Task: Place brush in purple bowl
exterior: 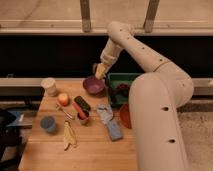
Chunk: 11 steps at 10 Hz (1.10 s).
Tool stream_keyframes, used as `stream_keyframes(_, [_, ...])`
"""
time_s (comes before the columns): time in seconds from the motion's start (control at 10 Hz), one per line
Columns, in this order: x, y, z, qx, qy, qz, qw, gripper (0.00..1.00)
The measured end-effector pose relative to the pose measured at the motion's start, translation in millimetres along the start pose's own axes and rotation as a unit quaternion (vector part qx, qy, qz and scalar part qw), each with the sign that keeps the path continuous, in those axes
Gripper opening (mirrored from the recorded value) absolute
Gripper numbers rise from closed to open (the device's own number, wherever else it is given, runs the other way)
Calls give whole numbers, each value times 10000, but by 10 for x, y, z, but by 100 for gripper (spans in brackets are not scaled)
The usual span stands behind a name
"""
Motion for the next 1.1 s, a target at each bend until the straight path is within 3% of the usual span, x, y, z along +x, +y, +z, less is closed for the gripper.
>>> stream_keyframes(0.5, [-11,10,17,-20,-14,-16,10000,0])
stream_keyframes(0.8, [-27,-78,-56,466,39,-113,9988,0])
stream_keyframes(1.1, [-107,-140,-96,611,50,-302,9977,0])
